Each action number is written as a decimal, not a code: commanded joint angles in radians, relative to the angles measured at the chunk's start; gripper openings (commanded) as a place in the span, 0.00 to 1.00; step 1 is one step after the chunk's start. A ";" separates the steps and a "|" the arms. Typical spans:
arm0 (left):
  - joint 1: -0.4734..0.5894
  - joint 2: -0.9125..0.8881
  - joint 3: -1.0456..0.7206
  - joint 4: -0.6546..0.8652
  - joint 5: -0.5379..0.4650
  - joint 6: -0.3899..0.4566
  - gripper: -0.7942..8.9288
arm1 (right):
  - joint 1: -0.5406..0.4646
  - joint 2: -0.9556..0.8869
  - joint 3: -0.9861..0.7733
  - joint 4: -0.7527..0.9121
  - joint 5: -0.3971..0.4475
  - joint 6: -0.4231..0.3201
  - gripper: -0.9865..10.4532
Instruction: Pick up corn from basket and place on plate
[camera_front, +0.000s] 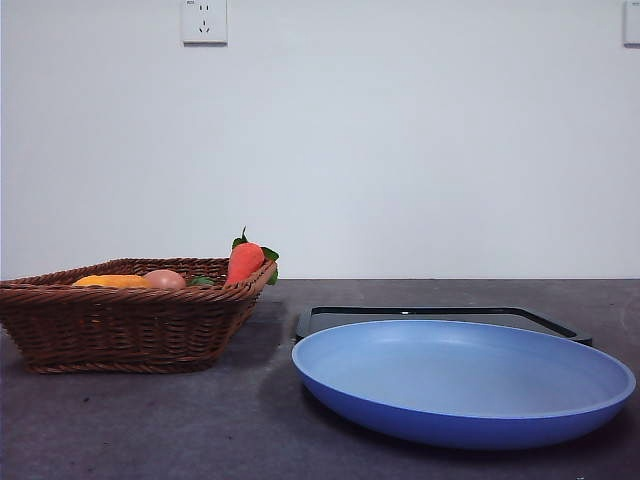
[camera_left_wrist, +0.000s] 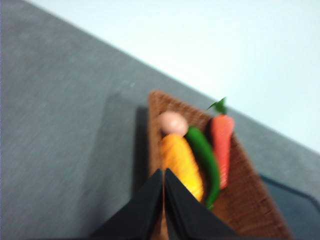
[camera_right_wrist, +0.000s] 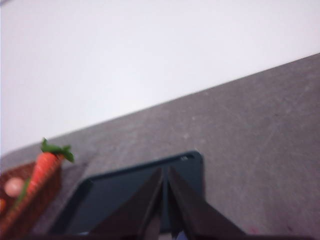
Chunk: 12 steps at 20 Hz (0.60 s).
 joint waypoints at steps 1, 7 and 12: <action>0.003 0.009 0.074 -0.028 0.012 -0.006 0.09 | 0.000 0.000 0.074 -0.002 0.000 0.039 0.09; 0.003 0.087 0.221 -0.151 0.072 0.043 0.09 | 0.000 0.074 0.242 -0.126 -0.002 -0.015 0.09; 0.003 0.194 0.346 -0.263 0.127 0.121 0.09 | 0.000 0.185 0.377 -0.290 -0.036 -0.110 0.09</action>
